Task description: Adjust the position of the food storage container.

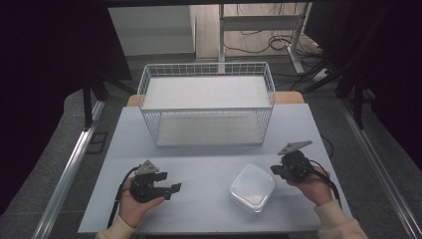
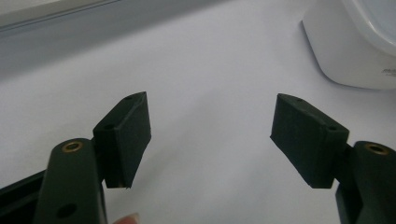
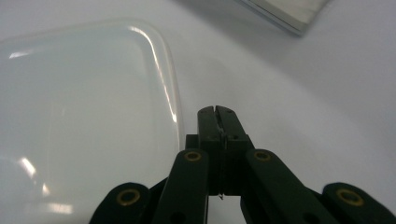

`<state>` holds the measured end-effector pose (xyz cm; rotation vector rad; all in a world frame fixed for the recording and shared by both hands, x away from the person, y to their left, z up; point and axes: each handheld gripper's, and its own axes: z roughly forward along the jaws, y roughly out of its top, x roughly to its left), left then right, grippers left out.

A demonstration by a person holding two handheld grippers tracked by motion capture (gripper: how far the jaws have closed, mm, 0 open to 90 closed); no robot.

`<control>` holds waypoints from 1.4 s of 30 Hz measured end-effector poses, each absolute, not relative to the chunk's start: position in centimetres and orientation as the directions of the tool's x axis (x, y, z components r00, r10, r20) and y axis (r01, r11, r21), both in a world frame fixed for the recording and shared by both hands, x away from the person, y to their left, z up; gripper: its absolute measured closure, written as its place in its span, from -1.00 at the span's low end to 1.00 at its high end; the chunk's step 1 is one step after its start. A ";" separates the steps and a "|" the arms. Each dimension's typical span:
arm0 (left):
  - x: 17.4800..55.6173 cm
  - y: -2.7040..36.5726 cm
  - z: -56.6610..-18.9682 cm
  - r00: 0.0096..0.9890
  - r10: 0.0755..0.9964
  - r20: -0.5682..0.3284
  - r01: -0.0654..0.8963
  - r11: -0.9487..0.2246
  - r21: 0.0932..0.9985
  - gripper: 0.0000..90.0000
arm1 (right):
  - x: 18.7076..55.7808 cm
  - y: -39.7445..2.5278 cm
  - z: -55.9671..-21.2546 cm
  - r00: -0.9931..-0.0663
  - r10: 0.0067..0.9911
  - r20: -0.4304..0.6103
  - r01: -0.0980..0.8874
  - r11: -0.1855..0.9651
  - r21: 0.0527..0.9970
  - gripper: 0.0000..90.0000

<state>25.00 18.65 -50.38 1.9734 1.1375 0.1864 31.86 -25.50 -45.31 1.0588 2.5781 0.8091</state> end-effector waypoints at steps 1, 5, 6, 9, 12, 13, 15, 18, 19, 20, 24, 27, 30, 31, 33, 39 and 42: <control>25.0 18.6 -50.4 0.580 0.773 -0.258 0.649 -0.246 0.720 -0.37 | 31.2 -26.1 -45.2 -0.699 0.715 -0.015 0.575 0.575 0.582 0.99; 24.9 18.6 -50.3 0.580 0.773 -0.257 0.647 -0.246 0.721 -0.37 | 28.6 -28.5 -45.0 -0.658 0.753 -0.019 0.602 0.541 0.588 0.99; 24.9 18.6 -50.3 0.581 0.773 -0.254 0.647 -0.249 0.721 -0.37 | 27.9 -29.0 -45.1 -0.652 0.758 -0.004 0.610 0.527 0.592 0.99; 24.9 18.5 -50.2 0.578 0.776 -0.253 0.646 -0.246 0.723 -0.37 | 26.8 -29.3 -45.8 -0.654 0.757 0.010 0.622 0.530 0.577 0.99; 24.9 18.5 -50.2 0.579 0.776 -0.251 0.645 -0.247 0.723 -0.37 | 26.4 -29.1 -46.7 -0.661 0.750 0.017 0.630 0.543 0.556 0.99; 24.9 18.5 -50.2 0.579 0.776 -0.251 0.646 -0.248 0.722 -0.37 | 26.4 -28.9 -46.9 -0.664 0.747 0.021 0.630 0.545 0.553 0.99; 24.9 18.5 -50.3 0.580 0.775 -0.250 0.645 -0.250 0.722 -0.37 | 26.6 -28.5 -47.3 -0.672 0.740 0.029 0.631 0.552 0.545 0.99; 25.0 18.7 -50.3 0.579 0.776 -0.251 0.645 -0.247 0.723 -0.37 | 27.2 -27.5 -47.7 -0.683 0.730 0.036 0.630 0.562 0.536 0.99; 25.0 18.7 -50.3 0.577 0.777 -0.252 0.646 -0.246 0.722 -0.37 | 27.3 -27.4 -47.7 -0.686 0.727 0.035 0.627 0.566 0.536 0.99; 25.0 18.8 -50.3 0.577 0.777 -0.253 0.647 -0.245 0.722 -0.37 | 27.5 -27.0 -47.8 -0.691 0.722 0.037 0.624 0.570 0.535 0.99; 25.0 18.8 -50.3 0.577 0.777 -0.252 0.646 -0.245 0.723 -0.37 | 27.9 -26.1 -47.8 -0.703 0.710 0.029 0.612 0.584 0.533 0.99; 24.9 18.8 -50.3 0.576 0.778 -0.253 0.647 -0.244 0.722 -0.37 | 28.1 -25.7 -47.6 -0.705 0.709 0.036 0.611 0.581 0.538 0.99; 24.9 18.7 -50.3 0.576 0.777 -0.252 0.647 -0.245 0.722 -0.37 | 28.2 -25.3 -47.5 -0.706 0.707 0.040 0.611 0.580 0.538 0.99; 25.0 18.7 -50.3 0.576 0.777 -0.252 0.647 -0.246 0.721 -0.37 | 28.3 -25.1 -47.5 -0.711 0.702 0.042 0.609 0.584 0.537 0.99; 25.0 18.7 -50.3 0.575 0.778 -0.252 0.649 -0.247 0.720 -0.37 | 28.5 -24.4 -47.6 -0.720 0.692 0.043 0.602 0.593 0.535 0.99; 24.9 18.7 -50.3 0.574 0.779 -0.252 0.648 -0.244 0.721 -0.37 | 29.3 -22.1 -47.7 -0.750 0.660 0.041 0.576 0.622 0.530 0.99; 25.0 18.8 -50.3 0.573 0.780 -0.252 0.648 -0.242 0.722 -0.37 | 29.6 -21.2 -47.8 -0.760 0.648 0.041 0.567 0.632 0.528 0.99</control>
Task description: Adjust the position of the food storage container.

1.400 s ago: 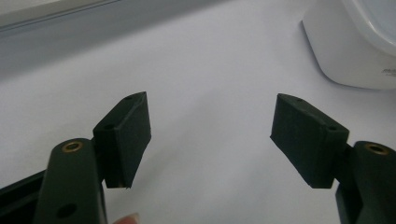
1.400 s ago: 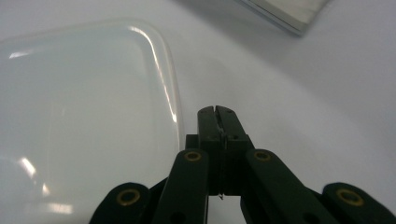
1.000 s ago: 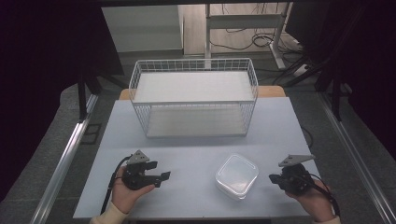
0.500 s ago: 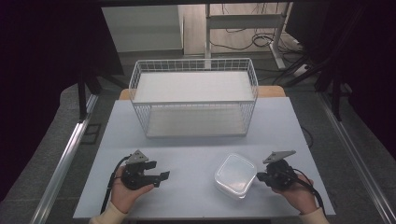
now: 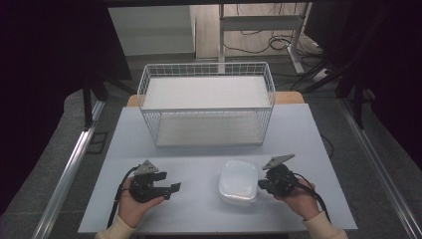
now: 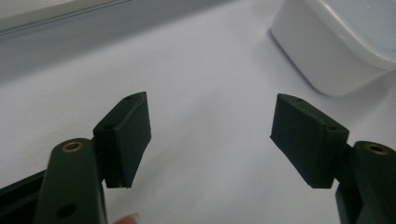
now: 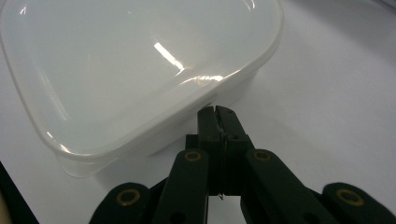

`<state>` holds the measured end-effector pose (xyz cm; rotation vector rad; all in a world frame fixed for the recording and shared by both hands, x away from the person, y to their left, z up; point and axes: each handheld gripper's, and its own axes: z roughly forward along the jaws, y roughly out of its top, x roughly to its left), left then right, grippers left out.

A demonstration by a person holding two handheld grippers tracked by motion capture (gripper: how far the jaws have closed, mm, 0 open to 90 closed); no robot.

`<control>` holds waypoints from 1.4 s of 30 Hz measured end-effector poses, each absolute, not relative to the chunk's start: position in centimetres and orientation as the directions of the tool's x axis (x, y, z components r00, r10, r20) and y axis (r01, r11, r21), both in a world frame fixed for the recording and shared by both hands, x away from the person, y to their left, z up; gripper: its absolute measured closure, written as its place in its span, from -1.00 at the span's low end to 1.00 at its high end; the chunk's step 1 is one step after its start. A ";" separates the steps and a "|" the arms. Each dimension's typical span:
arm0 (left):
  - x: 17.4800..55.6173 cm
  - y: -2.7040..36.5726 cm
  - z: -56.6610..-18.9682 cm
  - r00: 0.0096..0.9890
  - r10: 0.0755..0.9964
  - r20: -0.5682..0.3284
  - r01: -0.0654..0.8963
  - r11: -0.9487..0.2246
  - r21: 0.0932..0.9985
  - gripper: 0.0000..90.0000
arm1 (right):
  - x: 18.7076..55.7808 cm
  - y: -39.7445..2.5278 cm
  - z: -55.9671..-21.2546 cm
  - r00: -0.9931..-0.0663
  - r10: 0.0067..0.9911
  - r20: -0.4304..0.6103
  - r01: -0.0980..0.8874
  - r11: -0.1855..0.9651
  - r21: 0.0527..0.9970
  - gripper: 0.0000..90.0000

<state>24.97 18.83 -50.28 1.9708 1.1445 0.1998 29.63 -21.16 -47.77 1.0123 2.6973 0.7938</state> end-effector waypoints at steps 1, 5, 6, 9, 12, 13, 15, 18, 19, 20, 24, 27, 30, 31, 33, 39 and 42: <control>25.0 18.9 -50.3 0.572 0.780 -0.253 0.649 -0.241 0.722 -0.37 | 29.8 -20.6 -47.8 -0.767 0.640 0.040 0.560 0.639 0.527 0.99; 25.1 19.0 -50.4 0.570 0.782 -0.254 0.650 -0.240 0.721 -0.37 | 30.5 -18.6 -48.0 -0.788 0.614 0.048 0.542 0.655 0.526 0.99; 25.1 19.0 -50.3 0.570 0.782 -0.254 0.650 -0.240 0.721 -0.37 | 30.6 -18.3 -48.1 -0.793 0.607 0.047 0.537 0.662 0.523 0.99; 25.1 19.0 -50.3 0.570 0.782 -0.254 0.650 -0.239 0.722 -0.37 | 30.9 -17.3 -48.4 -0.802 0.596 0.045 0.528 0.672 0.519 0.99; 25.1 19.1 -50.3 0.567 0.783 -0.256 0.651 -0.236 0.722 -0.37 | 31.2 -16.5 -48.4 -0.809 0.586 0.048 0.522 0.678 0.518 0.99; 25.1 19.2 -50.3 0.566 0.784 -0.256 0.651 -0.234 0.722 -0.37 | 31.3 -16.1 -48.4 -0.811 0.583 0.047 0.519 0.680 0.518 0.99; 25.2 19.2 -50.3 0.562 0.786 -0.257 0.653 -0.231 0.722 -0.37 | 31.5 -15.3 -48.4 -0.820 0.570 0.044 0.508 0.690 0.516 0.99; 25.2 19.3 -50.3 0.559 0.788 -0.259 0.654 -0.226 0.722 -0.37 | 31.9 -14.2 -48.4 -0.831 0.555 0.038 0.491 0.700 0.519 0.99; 25.2 19.4 -50.3 0.558 0.788 -0.259 0.653 -0.225 0.723 -0.37 | 31.9 -13.9 -48.4 -0.833 0.552 0.037 0.488 0.702 0.519 0.99; 25.2 19.4 -50.2 0.557 0.789 -0.259 0.652 -0.223 0.724 -0.37 | 32.0 -13.5 -48.4 -0.836 0.548 0.035 0.483 0.704 0.521 0.99; 25.2 19.6 -50.2 0.554 0.791 -0.260 0.652 -0.219 0.726 -0.37 | 32.1 -12.3 -48.4 -0.850 0.526 0.033 0.463 0.716 0.523 0.99; 25.2 19.7 -50.2 0.553 0.792 -0.260 0.652 -0.216 0.727 -0.37 | 32.1 -12.3 -48.4 -0.851 0.524 0.035 0.462 0.714 0.526 0.99; 25.2 19.7 -50.1 0.551 0.792 -0.261 0.651 -0.214 0.728 -0.37 | 31.8 -12.8 -48.0 -0.848 0.529 0.037 0.461 0.701 0.544 0.99; 25.2 19.7 -50.1 0.550 0.793 -0.263 0.651 -0.210 0.730 -0.37 | 31.6 -13.1 -47.9 -0.847 0.531 0.033 0.458 0.696 0.553 0.99; 25.2 19.8 -50.1 0.553 0.791 -0.262 0.648 -0.211 0.732 -0.37 | 31.2 -13.9 -47.5 -0.840 0.542 0.034 0.459 0.675 0.578 0.99; 25.1 19.9 -50.0 0.551 0.792 -0.264 0.647 -0.206 0.734 -0.37 | 29.7 -16.9 -47.0 -0.810 0.584 0.061 0.478 0.595 0.646 0.99; 25.1 19.8 -50.0 0.551 0.792 -0.264 0.646 -0.204 0.736 -0.37 | 28.9 -18.3 -47.0 -0.789 0.608 0.087 0.492 0.542 0.681 0.99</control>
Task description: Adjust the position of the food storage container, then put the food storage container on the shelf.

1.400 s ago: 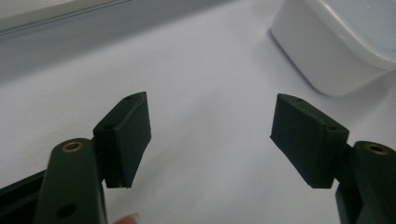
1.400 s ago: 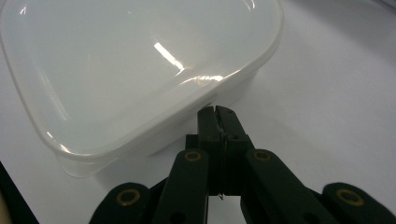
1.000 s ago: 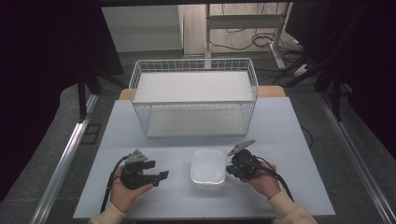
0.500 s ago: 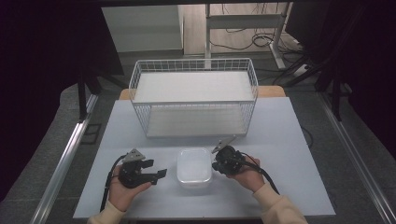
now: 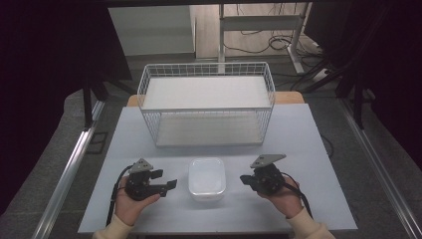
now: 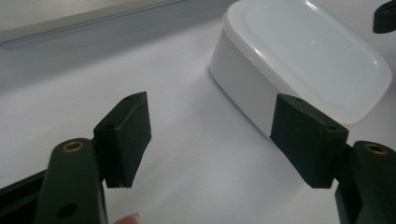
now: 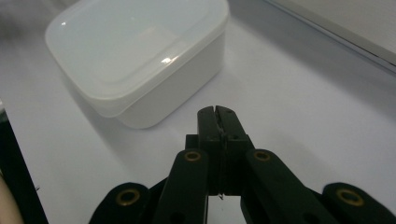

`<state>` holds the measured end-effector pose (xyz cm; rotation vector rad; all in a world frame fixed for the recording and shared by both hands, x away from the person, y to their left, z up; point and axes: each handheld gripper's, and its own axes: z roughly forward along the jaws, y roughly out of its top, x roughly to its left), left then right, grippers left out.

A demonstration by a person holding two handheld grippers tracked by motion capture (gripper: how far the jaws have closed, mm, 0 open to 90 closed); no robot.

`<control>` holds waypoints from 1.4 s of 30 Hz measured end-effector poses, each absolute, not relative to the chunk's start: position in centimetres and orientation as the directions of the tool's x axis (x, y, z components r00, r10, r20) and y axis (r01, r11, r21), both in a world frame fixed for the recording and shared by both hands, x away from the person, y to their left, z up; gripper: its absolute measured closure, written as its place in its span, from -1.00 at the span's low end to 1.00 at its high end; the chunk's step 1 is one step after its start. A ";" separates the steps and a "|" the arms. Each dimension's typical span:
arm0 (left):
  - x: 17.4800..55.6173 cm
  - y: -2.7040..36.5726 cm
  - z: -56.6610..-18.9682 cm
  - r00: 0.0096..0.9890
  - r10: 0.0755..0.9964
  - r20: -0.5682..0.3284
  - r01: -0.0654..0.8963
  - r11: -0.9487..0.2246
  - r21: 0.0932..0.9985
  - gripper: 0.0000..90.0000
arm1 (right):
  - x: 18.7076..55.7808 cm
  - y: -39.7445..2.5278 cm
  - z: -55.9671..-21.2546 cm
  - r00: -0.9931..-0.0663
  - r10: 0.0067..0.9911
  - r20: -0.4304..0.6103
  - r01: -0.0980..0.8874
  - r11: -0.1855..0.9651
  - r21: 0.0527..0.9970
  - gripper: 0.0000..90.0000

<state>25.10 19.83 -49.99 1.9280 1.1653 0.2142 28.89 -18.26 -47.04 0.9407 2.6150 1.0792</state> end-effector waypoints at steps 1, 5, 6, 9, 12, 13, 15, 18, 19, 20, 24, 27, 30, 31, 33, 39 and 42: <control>25.1 19.8 -50.0 0.551 0.791 -0.264 0.645 -0.204 0.736 -0.37 | 28.6 -18.6 -47.1 -0.784 0.613 0.094 0.494 0.526 0.693 0.97; 25.2 19.9 -50.0 0.547 0.795 -0.264 0.646 -0.200 0.737 -0.37 | 27.9 -19.6 -47.4 -0.777 0.614 0.143 0.501 0.464 0.730 0.65; 25.2 19.9 -49.9 0.546 0.796 -0.264 0.644 -0.197 0.739 -0.37 | 27.8 -19.8 -47.6 -0.778 0.610 0.153 0.498 0.449 0.742 0.46; 25.1 20.0 -49.8 0.544 0.798 -0.260 0.632 -0.186 0.752 -0.35 | 27.8 -19.8 -47.8 -0.767 0.618 0.173 0.503 0.413 0.759 0.07; 25.0 20.1 -49.6 0.543 0.799 -0.261 0.624 -0.175 0.762 -0.35 | 27.9 -19.8 -47.9 -0.760 0.626 0.177 0.506 0.398 0.766 -0.09; 25.0 20.1 -49.6 0.543 0.798 -0.262 0.624 -0.174 0.762 -0.35 | 27.9 -19.7 -47.9 -0.754 0.630 0.184 0.510 0.386 0.769 -0.18; 25.0 20.1 -49.6 0.543 0.796 -0.266 0.625 -0.172 0.761 -0.35 | 28.0 -19.7 -47.9 -0.750 0.632 0.197 0.517 0.373 0.770 -0.23; 25.0 20.0 -49.5 0.544 0.791 -0.281 0.631 -0.165 0.758 -0.36 | 28.1 -19.8 -47.9 -0.739 0.634 0.229 0.537 0.349 0.768 -0.29; 25.0 20.0 -49.5 0.544 0.791 -0.281 0.631 -0.165 0.758 -0.36 | 28.1 -19.8 -47.9 -0.737 0.634 0.235 0.542 0.346 0.766 -0.32; 25.0 19.8 -49.4 0.548 0.788 -0.282 0.630 -0.167 0.759 -0.36 | 28.2 -19.7 -47.9 -0.732 0.635 0.247 0.550 0.337 0.764 -0.33; 25.1 19.6 -49.3 0.549 0.785 -0.288 0.634 -0.167 0.755 -0.37 | 28.3 -19.7 -47.9 -0.727 0.640 0.249 0.557 0.336 0.760 -0.36; 25.2 19.6 -49.3 0.547 0.785 -0.291 0.638 -0.166 0.752 -0.37 | 28.3 -19.7 -47.9 -0.722 0.642 0.258 0.563 0.329 0.758 -0.36; 25.1 19.4 -49.2 0.546 0.784 -0.295 0.638 -0.161 0.753 -0.37 | 28.3 -19.7 -47.9 -0.723 0.639 0.263 0.565 0.326 0.758 -0.36; 25.0 19.4 -49.2 0.548 0.783 -0.294 0.637 -0.162 0.754 -0.37 | 28.3 -19.7 -47.9 -0.723 0.638 0.264 0.564 0.326 0.758 -0.36; 24.9 19.3 -49.0 0.552 0.780 -0.296 0.634 -0.162 0.756 -0.37 | 28.4 -19.5 -47.9 -0.722 0.632 0.280 0.572 0.319 0.756 -0.36; 25.2 18.7 -48.7 0.561 0.765 -0.316 0.638 -0.157 0.753 -0.38 | 28.6 -19.1 -47.9 -0.716 0.632 0.297 0.583 0.306 0.753 -0.36; 25.5 18.1 -48.4 0.569 0.752 -0.333 0.645 -0.156 0.748 -0.39 | 28.7 -18.8 -47.9 -0.703 0.635 0.320 0.600 0.288 0.746 -0.36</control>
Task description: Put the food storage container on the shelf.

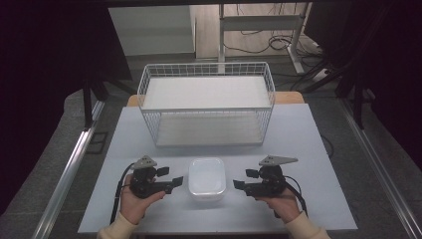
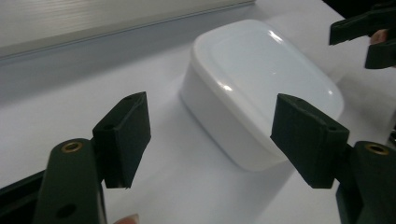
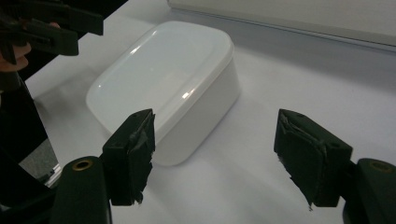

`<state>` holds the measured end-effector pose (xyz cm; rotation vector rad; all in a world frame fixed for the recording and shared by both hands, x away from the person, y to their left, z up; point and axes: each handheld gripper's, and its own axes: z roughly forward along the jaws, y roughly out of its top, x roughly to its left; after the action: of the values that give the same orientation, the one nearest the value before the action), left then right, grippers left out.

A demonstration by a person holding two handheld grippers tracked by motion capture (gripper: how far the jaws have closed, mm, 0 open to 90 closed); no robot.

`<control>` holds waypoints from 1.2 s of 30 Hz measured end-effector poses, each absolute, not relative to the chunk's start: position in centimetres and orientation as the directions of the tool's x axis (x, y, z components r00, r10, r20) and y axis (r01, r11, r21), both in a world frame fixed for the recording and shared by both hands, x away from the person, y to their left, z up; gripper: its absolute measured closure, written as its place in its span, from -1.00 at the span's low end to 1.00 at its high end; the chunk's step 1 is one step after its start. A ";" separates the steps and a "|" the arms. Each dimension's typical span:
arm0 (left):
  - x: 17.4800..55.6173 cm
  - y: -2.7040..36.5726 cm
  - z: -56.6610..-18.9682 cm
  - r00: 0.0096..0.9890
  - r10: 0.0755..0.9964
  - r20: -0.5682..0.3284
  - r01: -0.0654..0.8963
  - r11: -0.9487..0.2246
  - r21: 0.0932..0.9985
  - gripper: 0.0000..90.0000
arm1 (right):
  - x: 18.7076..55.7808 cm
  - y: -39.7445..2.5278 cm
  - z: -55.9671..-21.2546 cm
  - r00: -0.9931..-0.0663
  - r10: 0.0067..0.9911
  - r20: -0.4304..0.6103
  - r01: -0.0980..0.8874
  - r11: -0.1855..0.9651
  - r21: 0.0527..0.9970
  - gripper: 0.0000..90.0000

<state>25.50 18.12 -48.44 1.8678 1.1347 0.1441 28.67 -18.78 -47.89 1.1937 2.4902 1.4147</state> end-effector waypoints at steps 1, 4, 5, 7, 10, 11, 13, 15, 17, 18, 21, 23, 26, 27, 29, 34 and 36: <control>25.7 17.7 -48.2 0.568 0.748 -0.344 0.651 -0.152 0.744 -0.40 | 28.8 -18.4 -47.7 -0.692 0.644 0.325 0.608 0.278 0.743 -0.37; 26.0 17.3 -47.9 0.569 0.740 -0.359 0.662 -0.152 0.734 -0.43 | 29.0 -17.8 -47.5 -0.687 0.646 0.332 0.615 0.274 0.740 -0.39; 26.0 17.3 -47.9 0.569 0.740 -0.359 0.662 -0.152 0.734 -0.44 | 29.1 -17.6 -47.5 -0.688 0.645 0.334 0.615 0.273 0.740 -0.39; 26.4 17.0 -47.7 0.564 0.735 -0.376 0.672 -0.145 0.726 -0.44 | 29.3 -17.4 -47.4 -0.687 0.640 0.344 0.621 0.271 0.736 -0.39; 27.5 16.6 -47.8 0.545 0.724 -0.422 0.708 -0.129 0.694 -0.44 | 30.1 -16.6 -47.3 -0.682 0.633 0.367 0.634 0.262 0.727 -0.38; 27.8 16.5 -47.9 0.534 0.726 -0.434 0.722 -0.125 0.681 -0.44 | 30.3 -16.3 -47.3 -0.680 0.630 0.376 0.640 0.258 0.724 -0.37; 28.3 16.4 -48.3 0.514 0.716 -0.472 0.750 -0.107 0.653 -0.44 | 30.7 -15.9 -47.4 -0.676 0.622 0.395 0.650 0.250 0.718 -0.36; 28.7 16.4 -48.6 0.499 0.703 -0.507 0.771 -0.093 0.630 -0.43 | 31.0 -15.4 -47.6 -0.673 0.616 0.410 0.658 0.245 0.712 -0.33; 28.8 16.5 -48.8 0.493 0.696 -0.522 0.780 -0.087 0.620 -0.43 | 31.1 -15.2 -47.7 -0.669 0.617 0.415 0.664 0.245 0.706 -0.31; 29.0 16.6 -49.1 0.483 0.692 -0.537 0.792 -0.083 0.604 -0.41 | 31.2 -15.0 -47.9 -0.661 0.619 0.425 0.676 0.243 0.696 -0.28; 29.2 16.8 -49.6 0.459 0.669 -0.585 0.814 -0.053 0.578 -0.38 | 31.4 -14.9 -48.2 -0.656 0.620 0.431 0.684 0.245 0.687 -0.25; 29.4 16.8 -50.0 0.447 0.655 -0.610 0.827 -0.043 0.560 -0.37 | 31.4 -14.8 -48.3 -0.652 0.618 0.439 0.689 0.241 0.683 -0.23; 29.6 16.7 -50.6 0.422 0.639 -0.644 0.847 -0.023 0.532 -0.37 | 31.4 -14.5 -48.5 -0.649 0.617 0.445 0.696 0.246 0.675 -0.20; 29.6 16.8 -50.7 0.426 0.635 -0.644 0.848 -0.032 0.529 -0.36 | 31.4 -14.4 -48.6 -0.647 0.617 0.448 0.700 0.247 0.670 -0.20; 29.7 16.7 -50.8 0.428 0.625 -0.654 0.848 -0.027 0.529 -0.32 | 31.5 -14.3 -48.9 -0.644 0.617 0.453 0.706 0.252 0.662 -0.18; 29.7 16.2 -51.2 0.438 0.589 -0.679 0.858 -0.049 0.511 -0.08 | 31.5 -13.8 -49.4 -0.629 0.620 0.470 0.725 0.247 0.643 -0.03; 29.6 16.0 -51.1 0.445 0.607 -0.658 0.852 -0.062 0.519 0.01 | 31.4 -13.7 -49.5 -0.622 0.629 0.467 0.729 0.246 0.639 0.08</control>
<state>29.56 15.97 -51.11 1.7646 1.2557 -0.3298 31.38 -13.73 -49.53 1.4061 2.5670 1.4267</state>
